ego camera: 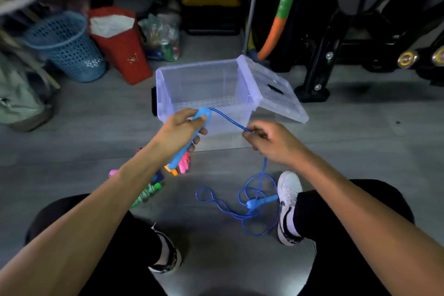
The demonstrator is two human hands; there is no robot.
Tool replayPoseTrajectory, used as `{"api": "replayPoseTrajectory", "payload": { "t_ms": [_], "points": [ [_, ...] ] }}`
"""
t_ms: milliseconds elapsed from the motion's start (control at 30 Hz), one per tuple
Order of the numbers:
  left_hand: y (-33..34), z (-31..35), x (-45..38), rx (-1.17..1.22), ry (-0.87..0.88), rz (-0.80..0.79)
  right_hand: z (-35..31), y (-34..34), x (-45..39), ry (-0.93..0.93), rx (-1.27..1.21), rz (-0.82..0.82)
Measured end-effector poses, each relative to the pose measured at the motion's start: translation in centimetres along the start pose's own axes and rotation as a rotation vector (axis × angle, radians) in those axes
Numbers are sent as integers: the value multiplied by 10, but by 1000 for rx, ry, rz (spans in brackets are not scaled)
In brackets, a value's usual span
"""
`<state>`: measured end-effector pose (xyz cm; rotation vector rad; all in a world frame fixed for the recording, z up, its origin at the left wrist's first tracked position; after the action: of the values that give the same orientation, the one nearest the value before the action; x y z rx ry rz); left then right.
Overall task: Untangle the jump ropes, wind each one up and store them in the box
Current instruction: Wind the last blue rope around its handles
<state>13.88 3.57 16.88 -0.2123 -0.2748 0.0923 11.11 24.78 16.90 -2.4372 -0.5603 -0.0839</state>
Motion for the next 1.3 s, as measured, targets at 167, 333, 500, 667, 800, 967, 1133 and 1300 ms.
{"api": "replayPoseTrajectory", "payload": {
  "t_ms": [167,333,500,667,800,967,1133,1300],
  "points": [
    [-3,-15,-3,577,-271,75,5,10,-5,64,178,-57],
    [5,-12,-5,460,-348,-29,-25,29,-9,-103,184,-63],
    [5,-15,-9,502,-403,-64,-36,41,-13,-180,155,-100],
    [-20,-12,-23,596,-240,219,-24,32,-23,-44,81,-127],
    [-58,-18,-31,312,-178,440,-15,8,-25,8,108,-97],
    [-37,-13,-24,-69,-177,315,-22,-8,-28,-99,143,27],
    [11,21,-11,72,88,138,-36,3,-29,-149,183,-49],
    [36,13,-7,18,-8,-67,-38,5,-28,-136,178,-66]
  ]
}}
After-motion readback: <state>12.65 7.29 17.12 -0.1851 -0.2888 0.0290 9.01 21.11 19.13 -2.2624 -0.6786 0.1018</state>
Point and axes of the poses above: each hand's wrist, its own x-axis away from the middle knuckle, its own y-axis out of the palm, z = x × y, the point moved 7 cm from there along -x, towards the middle knuckle, and after that the axes turned 4 degrees about y, right-handed, at the moved point
